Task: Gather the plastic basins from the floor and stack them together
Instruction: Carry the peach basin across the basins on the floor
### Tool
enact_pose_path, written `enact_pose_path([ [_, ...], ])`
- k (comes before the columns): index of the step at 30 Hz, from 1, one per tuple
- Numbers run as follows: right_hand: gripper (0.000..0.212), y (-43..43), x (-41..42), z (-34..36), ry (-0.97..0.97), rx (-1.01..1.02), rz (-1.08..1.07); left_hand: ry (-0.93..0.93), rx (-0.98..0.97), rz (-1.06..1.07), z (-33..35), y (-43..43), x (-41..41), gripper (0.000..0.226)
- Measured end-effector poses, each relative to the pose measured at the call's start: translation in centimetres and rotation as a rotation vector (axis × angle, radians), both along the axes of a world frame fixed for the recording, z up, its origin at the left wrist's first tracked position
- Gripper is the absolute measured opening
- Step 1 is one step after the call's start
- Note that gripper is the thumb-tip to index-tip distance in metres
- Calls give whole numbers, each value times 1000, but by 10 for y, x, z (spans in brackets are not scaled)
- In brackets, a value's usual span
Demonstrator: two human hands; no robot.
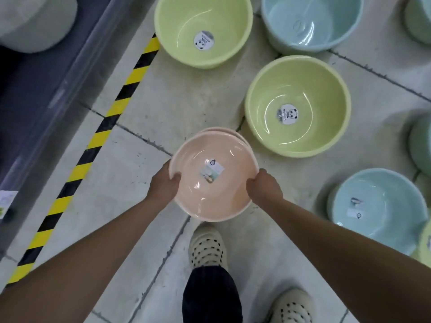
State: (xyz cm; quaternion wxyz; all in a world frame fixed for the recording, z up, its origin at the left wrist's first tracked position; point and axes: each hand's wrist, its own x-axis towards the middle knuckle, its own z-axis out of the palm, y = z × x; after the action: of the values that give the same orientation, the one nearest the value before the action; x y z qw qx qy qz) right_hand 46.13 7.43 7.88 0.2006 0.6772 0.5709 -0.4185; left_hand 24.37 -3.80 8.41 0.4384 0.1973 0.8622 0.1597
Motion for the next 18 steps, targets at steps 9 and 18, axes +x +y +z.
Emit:
enact_pose_path([
  [9,37,2,0,-39,51,-36,-133,-55,-59,70,-39,20,4,38],
  [18,36,6,16,68,73,-103,-235,-83,-122,70,61,24,13,22],
])
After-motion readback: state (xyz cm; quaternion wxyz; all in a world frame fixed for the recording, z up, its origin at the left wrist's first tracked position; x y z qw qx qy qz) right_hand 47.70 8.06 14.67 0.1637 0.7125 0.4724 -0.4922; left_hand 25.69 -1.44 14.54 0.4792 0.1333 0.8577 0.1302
